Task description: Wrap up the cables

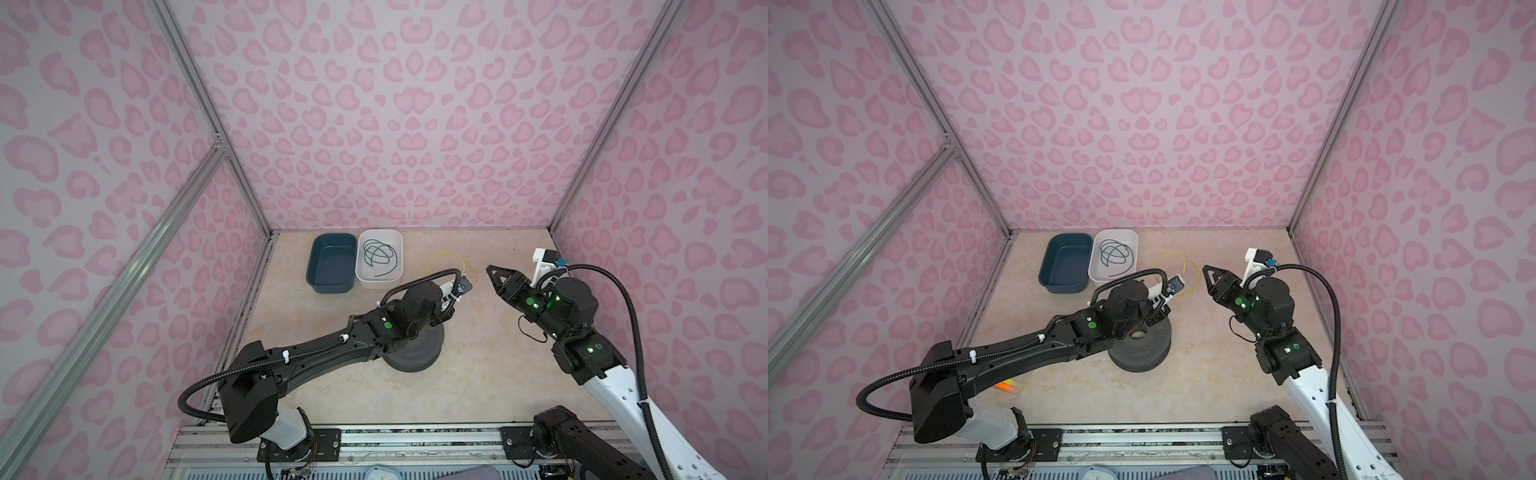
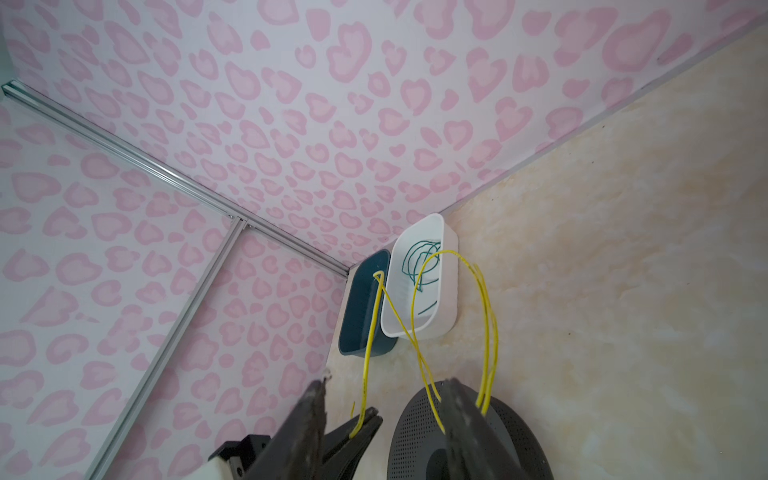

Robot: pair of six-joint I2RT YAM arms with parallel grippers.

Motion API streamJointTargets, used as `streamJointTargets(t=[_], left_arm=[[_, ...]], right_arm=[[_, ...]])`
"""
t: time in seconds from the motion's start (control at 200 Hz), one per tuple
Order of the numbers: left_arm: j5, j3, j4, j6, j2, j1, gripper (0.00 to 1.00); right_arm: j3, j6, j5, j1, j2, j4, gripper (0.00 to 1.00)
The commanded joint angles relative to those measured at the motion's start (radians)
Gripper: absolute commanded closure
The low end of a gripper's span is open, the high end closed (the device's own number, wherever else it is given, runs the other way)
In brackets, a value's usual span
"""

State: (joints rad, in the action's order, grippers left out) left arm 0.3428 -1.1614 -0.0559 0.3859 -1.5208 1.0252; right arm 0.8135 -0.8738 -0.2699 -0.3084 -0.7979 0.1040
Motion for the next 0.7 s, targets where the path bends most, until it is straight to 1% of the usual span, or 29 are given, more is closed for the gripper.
streamJointTargets(t=[0.0, 0.105, 0.23, 0.305, 0.455, 0.57, 0.655, 0.695], left_arm=[[-0.001, -0.009, -0.037, -0.061, 0.031, -0.009, 0.96], [-0.008, 0.001, -0.053, -0.105, 0.057, -0.012, 0.96], [-0.021, 0.016, -0.071, -0.144, 0.085, -0.013, 0.96], [-0.025, 0.026, -0.084, -0.16, 0.099, -0.013, 0.96], [-0.031, 0.031, -0.087, -0.17, 0.109, -0.013, 0.96], [-0.024, 0.032, -0.092, -0.173, 0.113, -0.013, 0.96], [-0.037, 0.032, -0.095, -0.18, 0.119, -0.013, 0.96], [-0.042, 0.032, -0.095, -0.183, 0.122, -0.013, 0.96]], right_arm=[[-0.004, 0.038, -0.009, 0.041, 0.026, 0.066, 0.51], [-0.027, 0.029, -0.049, 0.048, 0.02, 0.041, 0.48], [-0.099, -0.052, -0.136, 0.041, -0.014, -0.09, 0.44], [-0.12, -0.093, -0.157, 0.016, -0.039, -0.162, 0.43], [-0.11, -0.088, -0.124, -0.072, -0.086, -0.207, 0.43], [-0.12, -0.109, -0.095, -0.1, -0.098, -0.239, 0.44], [-0.117, -0.113, -0.082, -0.112, -0.112, -0.239, 0.48], [-0.115, -0.113, -0.084, -0.115, -0.119, -0.247, 0.53]])
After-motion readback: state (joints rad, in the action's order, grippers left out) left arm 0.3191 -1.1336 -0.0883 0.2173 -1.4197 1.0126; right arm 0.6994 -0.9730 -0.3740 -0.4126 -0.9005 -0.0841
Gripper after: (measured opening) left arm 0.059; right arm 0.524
